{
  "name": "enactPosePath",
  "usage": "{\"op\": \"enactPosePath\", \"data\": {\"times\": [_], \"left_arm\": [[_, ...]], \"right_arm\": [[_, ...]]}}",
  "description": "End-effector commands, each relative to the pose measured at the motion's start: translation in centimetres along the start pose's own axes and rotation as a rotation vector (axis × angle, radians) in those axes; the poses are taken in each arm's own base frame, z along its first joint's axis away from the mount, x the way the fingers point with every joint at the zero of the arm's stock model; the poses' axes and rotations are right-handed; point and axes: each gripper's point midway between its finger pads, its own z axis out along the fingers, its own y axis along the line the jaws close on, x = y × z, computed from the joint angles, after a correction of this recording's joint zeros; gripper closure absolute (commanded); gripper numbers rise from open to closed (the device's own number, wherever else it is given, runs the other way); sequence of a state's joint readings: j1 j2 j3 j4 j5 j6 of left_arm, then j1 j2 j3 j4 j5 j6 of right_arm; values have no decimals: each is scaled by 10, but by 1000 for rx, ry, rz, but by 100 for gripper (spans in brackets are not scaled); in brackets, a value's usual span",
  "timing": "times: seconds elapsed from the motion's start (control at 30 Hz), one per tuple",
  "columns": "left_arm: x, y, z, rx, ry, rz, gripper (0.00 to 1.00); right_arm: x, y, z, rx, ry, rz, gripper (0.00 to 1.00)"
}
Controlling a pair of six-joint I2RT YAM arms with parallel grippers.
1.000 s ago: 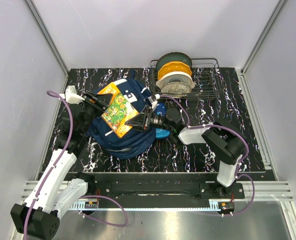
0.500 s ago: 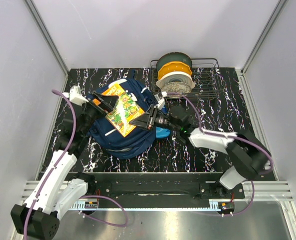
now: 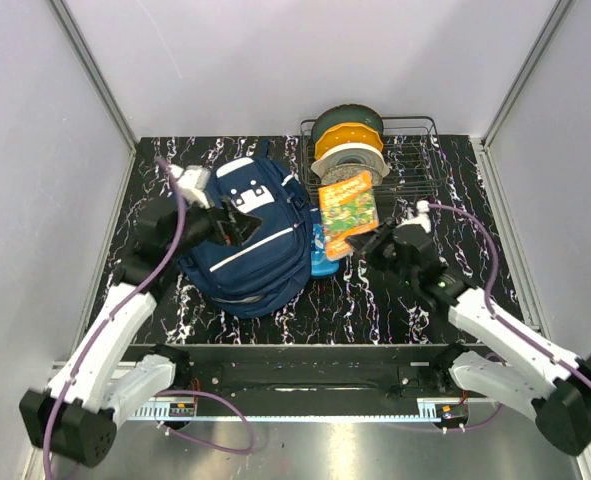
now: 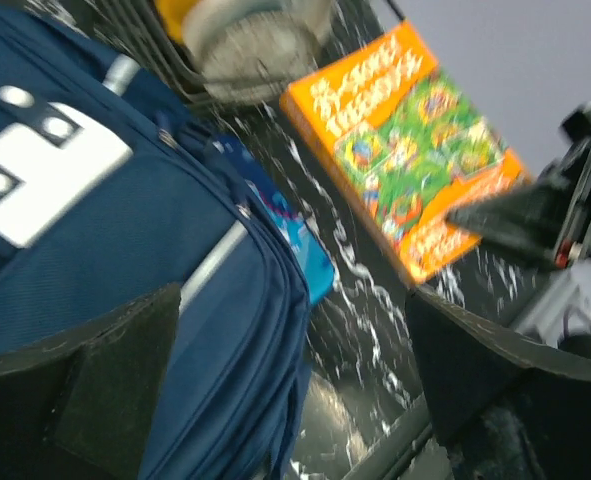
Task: Pack the student bag
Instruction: Pick up the book from the center of the board, then place the book in the student bag.
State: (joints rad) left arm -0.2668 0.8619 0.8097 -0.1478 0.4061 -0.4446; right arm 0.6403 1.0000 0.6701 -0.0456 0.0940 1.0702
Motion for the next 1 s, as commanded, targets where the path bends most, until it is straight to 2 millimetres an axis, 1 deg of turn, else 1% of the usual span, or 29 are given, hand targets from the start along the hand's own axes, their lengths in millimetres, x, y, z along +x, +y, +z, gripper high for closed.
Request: {"op": "enactPosePath", "data": {"times": [0.0, 0.03, 0.07, 0.1, 0.13, 0.17, 0.2, 0.23, 0.27, 0.3, 0.33, 0.4, 0.43, 0.5, 0.6, 0.63, 0.7, 0.73, 0.77, 0.83, 0.9, 0.97], "left_arm": [[46, -40, 12, 182, 247, 175, 1], [57, -29, 20, 114, 284, 212, 1], [60, -36, 23, 123, 299, 242, 1], [77, -47, 24, 148, 358, 267, 1], [89, -42, 30, 130, 402, 292, 1], [96, -49, 32, 149, 434, 309, 1], [109, -45, 31, 138, 495, 310, 1], [122, -36, 36, 107, 551, 330, 1], [128, -37, 37, 109, 583, 350, 4], [137, -33, 34, 92, 633, 364, 5], [147, -27, 36, 76, 674, 382, 10], [153, -26, 38, 59, 702, 393, 11], [159, -26, 39, 70, 726, 386, 15], [166, -26, 41, 70, 746, 384, 17], [177, -23, 44, 49, 776, 390, 24], [180, -16, 47, 4, 784, 385, 26], [183, -11, 51, -31, 790, 380, 31], [189, -8, 54, -47, 810, 373, 33], [188, -10, 56, -44, 809, 376, 36], [193, -7, 60, -72, 823, 374, 50], [194, -7, 64, -92, 818, 377, 64], [192, -3, 66, -130, 805, 383, 69]], "right_arm": [[-49, -23, -37, 142, -221, 10, 100], [-64, -26, -50, 168, -298, 20, 100], [-71, -30, -58, 192, -333, 29, 100], [-79, -37, -66, 222, -382, 24, 100], [-86, -34, -76, 204, -416, 26, 100], [-90, -34, -81, 203, -436, 16, 100], [-94, -35, -85, 209, -454, 11, 100], [-96, -32, -90, 198, -463, 10, 100], [-98, -29, -93, 192, -467, 9, 100], [-96, -29, -92, 192, -458, 7, 100], [-96, -29, -92, 195, -454, 5, 100], [-95, -29, -91, 198, -448, 5, 100], [-94, -31, -89, 205, -444, 5, 100], [-96, -30, -90, 203, -453, 13, 100], [-97, -30, -91, 207, -462, 8, 100], [-99, -30, -91, 208, -465, 6, 100], [-98, -30, -90, 209, -461, 0, 100], [-98, -30, -89, 212, -460, -3, 100], [-97, -31, -89, 214, -459, -1, 100], [-97, -31, -88, 216, -456, 0, 99], [-96, -32, -87, 218, -455, 0, 99], [-97, -32, -87, 218, -459, 2, 99]]}}
